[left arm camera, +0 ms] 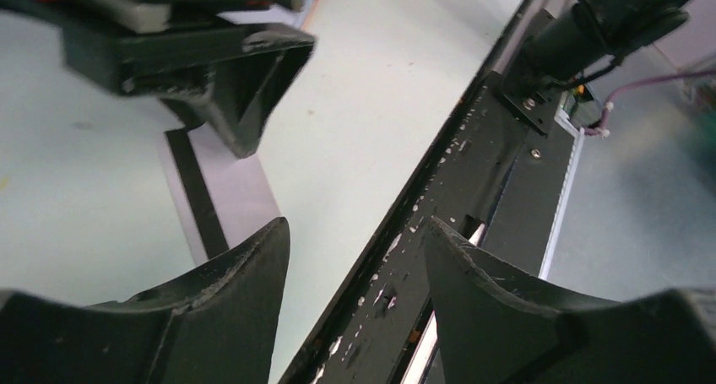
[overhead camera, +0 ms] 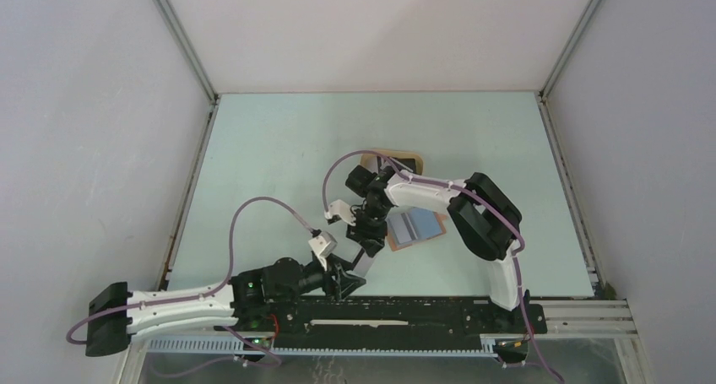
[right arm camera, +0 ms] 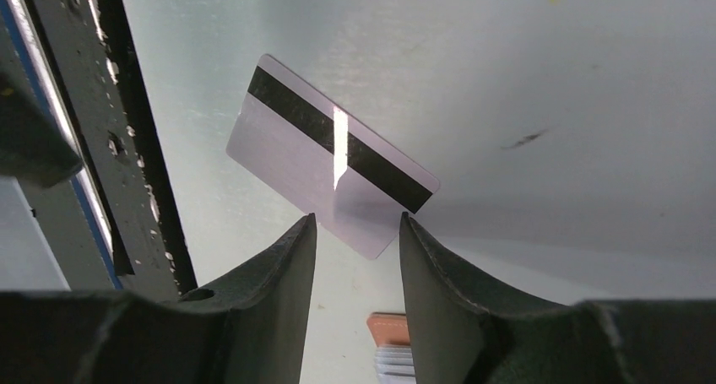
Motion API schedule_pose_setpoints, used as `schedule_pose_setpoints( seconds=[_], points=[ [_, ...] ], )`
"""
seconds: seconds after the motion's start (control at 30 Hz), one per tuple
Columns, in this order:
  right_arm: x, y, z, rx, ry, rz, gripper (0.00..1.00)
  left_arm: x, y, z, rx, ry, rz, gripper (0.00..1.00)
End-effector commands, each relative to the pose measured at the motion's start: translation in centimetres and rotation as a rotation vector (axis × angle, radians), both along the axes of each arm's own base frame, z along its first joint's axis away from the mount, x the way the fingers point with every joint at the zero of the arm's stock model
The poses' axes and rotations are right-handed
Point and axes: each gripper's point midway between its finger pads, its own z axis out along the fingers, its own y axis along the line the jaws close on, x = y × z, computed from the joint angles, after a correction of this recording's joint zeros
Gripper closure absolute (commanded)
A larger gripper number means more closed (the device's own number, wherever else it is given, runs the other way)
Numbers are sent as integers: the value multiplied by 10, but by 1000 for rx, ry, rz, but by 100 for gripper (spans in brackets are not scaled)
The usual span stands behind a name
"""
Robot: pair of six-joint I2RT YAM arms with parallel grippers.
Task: Put the credit cards into the card holder
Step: Move the credit card to the center of the board.
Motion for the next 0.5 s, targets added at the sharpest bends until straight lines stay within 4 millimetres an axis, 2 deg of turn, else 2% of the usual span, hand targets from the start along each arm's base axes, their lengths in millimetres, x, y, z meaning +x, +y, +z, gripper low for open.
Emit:
schedule_pose_setpoints(
  seconds=[0.0, 0.2, 0.47],
  points=[
    [-21, -6, -18, -59, 71, -3, 49, 11, 7, 14, -69, 176, 173, 36],
    [-22, 5, -16, -48, 105, -44, 49, 6, 19, 3, -149, 457, 305, 36],
    [-30, 14, -14, -39, 151, -77, 49, -4, 15, -13, -208, 738, 404, 36]
  ],
)
